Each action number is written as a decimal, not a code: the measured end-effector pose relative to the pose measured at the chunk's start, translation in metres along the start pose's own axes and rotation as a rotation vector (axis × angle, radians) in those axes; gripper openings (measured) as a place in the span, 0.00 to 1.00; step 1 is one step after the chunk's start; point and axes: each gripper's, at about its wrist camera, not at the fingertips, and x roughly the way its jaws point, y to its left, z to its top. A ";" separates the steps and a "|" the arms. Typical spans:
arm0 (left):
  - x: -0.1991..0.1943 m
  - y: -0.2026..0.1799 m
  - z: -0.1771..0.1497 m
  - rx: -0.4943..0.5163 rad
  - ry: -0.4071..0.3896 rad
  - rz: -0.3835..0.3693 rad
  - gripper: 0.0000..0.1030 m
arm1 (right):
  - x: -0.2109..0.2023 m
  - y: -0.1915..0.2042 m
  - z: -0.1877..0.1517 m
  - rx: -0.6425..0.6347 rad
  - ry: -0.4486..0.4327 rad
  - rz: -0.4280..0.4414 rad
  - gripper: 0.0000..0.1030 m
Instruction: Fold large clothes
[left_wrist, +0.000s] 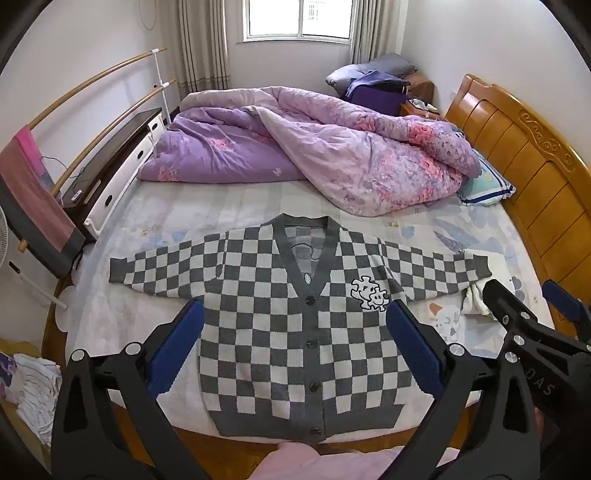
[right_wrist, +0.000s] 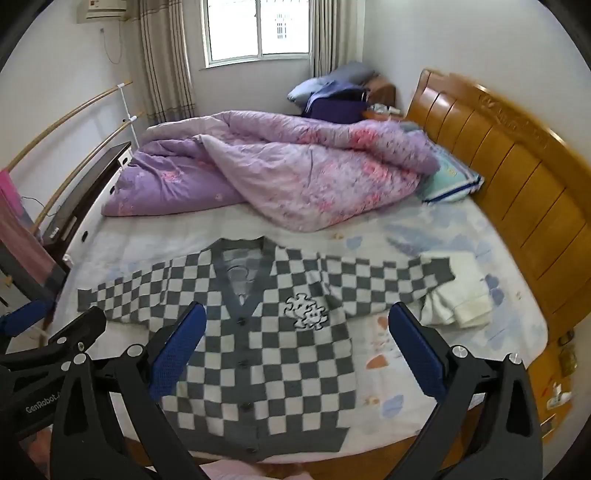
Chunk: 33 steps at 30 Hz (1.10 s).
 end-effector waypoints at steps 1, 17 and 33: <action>0.005 -0.009 -0.001 0.000 0.010 0.016 0.95 | 0.001 0.001 0.000 -0.001 0.004 0.003 0.93; 0.006 -0.013 -0.003 0.002 0.010 0.019 0.95 | 0.008 -0.013 -0.007 0.043 0.026 0.037 0.93; 0.007 -0.013 -0.006 0.006 0.015 0.022 0.95 | 0.009 -0.015 -0.009 0.055 0.039 0.045 0.93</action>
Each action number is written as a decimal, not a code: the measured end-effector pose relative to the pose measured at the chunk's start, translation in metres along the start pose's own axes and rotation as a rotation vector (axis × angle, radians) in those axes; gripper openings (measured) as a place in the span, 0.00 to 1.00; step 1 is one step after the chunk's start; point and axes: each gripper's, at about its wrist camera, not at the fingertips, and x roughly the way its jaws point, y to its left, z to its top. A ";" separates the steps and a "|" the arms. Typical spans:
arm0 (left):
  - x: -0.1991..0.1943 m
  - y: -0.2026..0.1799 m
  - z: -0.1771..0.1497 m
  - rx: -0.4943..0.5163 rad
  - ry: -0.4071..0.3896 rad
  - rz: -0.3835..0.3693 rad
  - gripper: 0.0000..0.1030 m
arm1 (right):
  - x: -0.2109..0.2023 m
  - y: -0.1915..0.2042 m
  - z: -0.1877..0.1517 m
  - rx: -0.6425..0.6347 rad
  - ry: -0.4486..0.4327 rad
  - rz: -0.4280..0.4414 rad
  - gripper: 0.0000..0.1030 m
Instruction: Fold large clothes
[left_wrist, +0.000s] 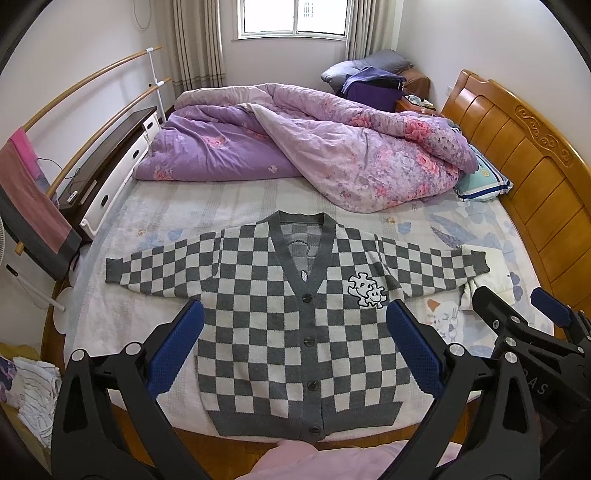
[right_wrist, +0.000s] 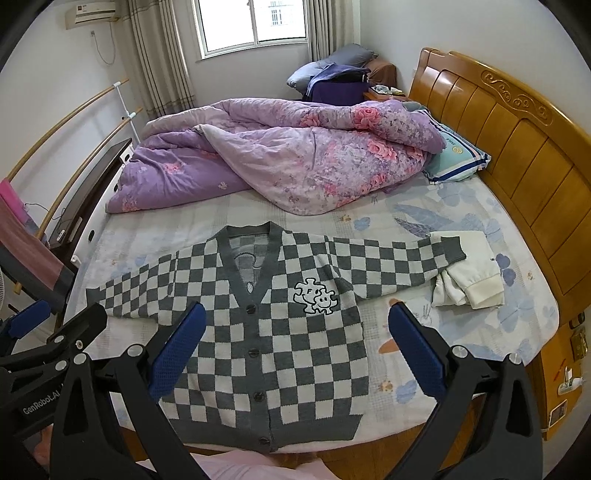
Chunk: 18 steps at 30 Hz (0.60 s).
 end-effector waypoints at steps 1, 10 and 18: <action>0.000 0.000 0.000 0.001 0.000 -0.001 0.95 | 0.000 0.000 0.001 0.001 0.000 0.001 0.93; 0.004 -0.001 -0.001 0.010 0.002 0.013 0.95 | 0.001 0.002 0.001 0.000 0.008 -0.003 0.93; 0.009 0.004 -0.005 0.006 0.005 -0.001 0.95 | 0.002 -0.001 -0.001 -0.001 0.009 0.008 0.93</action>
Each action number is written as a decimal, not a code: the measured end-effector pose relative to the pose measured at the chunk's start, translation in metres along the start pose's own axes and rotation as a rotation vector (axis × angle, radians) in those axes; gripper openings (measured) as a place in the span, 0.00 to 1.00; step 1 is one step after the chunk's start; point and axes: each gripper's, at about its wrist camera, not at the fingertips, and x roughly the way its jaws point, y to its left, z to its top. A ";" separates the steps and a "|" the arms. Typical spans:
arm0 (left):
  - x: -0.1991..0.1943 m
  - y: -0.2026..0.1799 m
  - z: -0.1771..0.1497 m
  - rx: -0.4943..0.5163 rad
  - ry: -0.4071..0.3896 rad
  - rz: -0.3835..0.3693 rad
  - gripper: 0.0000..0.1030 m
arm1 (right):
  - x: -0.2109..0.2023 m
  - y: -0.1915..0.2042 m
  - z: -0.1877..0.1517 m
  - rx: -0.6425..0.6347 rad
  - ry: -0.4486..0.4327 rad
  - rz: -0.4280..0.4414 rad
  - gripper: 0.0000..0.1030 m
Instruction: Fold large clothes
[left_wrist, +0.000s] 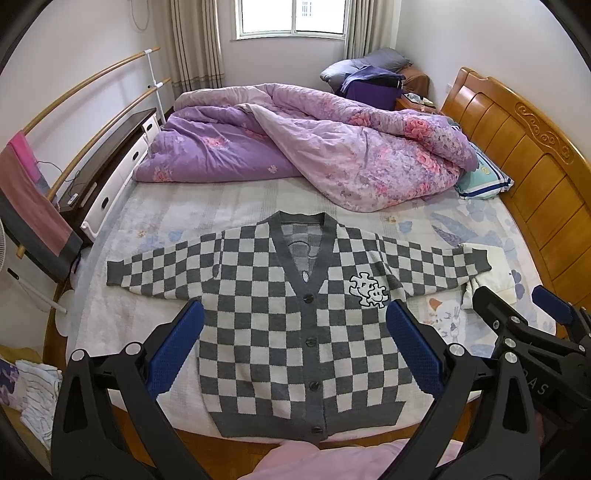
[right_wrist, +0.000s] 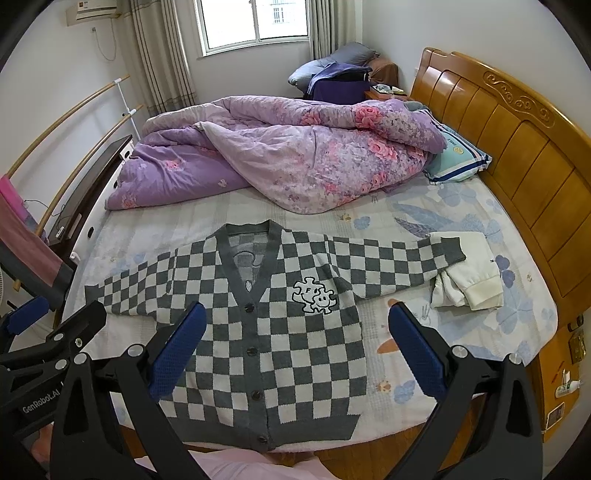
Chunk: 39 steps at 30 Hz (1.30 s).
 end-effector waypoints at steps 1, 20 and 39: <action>0.000 -0.002 0.001 0.001 -0.003 0.002 0.95 | 0.000 0.002 0.001 0.001 0.000 0.001 0.93; 0.001 -0.002 0.001 0.000 -0.006 -0.006 0.95 | 0.000 -0.004 0.005 0.006 0.034 0.020 0.92; -0.011 0.009 -0.052 -0.187 0.106 0.002 0.95 | 0.016 0.015 -0.009 -0.082 0.130 0.209 0.92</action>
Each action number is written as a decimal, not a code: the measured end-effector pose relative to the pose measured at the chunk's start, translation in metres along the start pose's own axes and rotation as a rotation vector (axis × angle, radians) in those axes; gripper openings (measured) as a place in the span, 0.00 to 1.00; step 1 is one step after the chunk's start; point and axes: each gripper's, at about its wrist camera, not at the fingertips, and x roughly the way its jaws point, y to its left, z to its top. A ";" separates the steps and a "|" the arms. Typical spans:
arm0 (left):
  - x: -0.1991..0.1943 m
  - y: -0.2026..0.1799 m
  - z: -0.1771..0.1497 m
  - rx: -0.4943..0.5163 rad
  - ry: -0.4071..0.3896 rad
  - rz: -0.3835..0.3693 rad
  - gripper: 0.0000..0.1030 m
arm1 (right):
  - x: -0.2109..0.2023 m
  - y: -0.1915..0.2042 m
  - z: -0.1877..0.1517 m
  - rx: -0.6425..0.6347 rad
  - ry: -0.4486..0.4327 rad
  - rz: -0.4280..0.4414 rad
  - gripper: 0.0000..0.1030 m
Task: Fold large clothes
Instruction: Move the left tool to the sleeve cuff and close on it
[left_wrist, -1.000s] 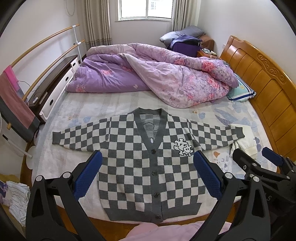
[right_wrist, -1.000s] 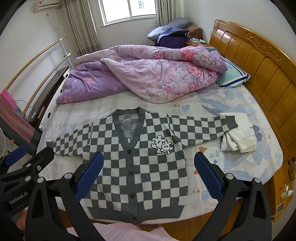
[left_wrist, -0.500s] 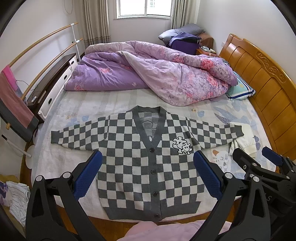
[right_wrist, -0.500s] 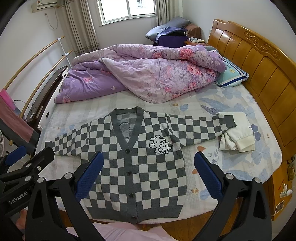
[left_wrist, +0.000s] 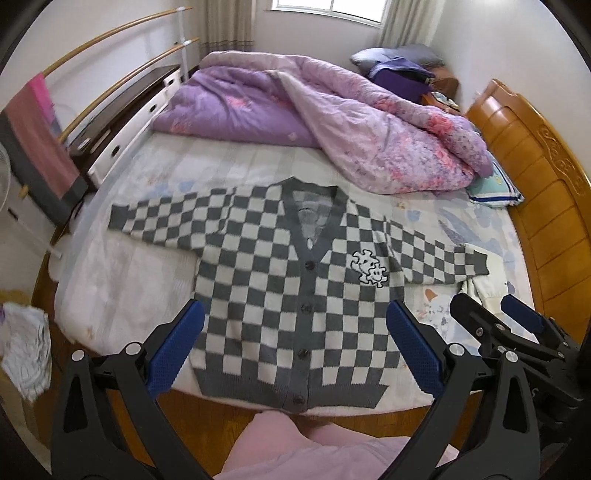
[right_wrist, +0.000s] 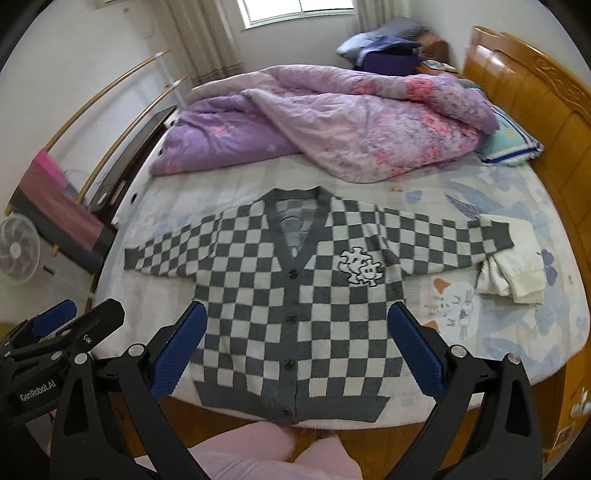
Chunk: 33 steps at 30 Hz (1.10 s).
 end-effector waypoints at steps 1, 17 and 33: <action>-0.002 0.003 -0.003 -0.014 0.008 0.004 0.95 | 0.001 0.002 -0.002 -0.010 0.006 0.012 0.92; -0.013 0.068 -0.010 -0.172 0.060 0.029 0.95 | 0.020 0.056 -0.013 -0.153 0.047 0.157 0.92; 0.036 0.236 0.039 -0.126 0.082 -0.037 0.95 | 0.065 0.205 0.011 -0.075 -0.036 0.134 0.92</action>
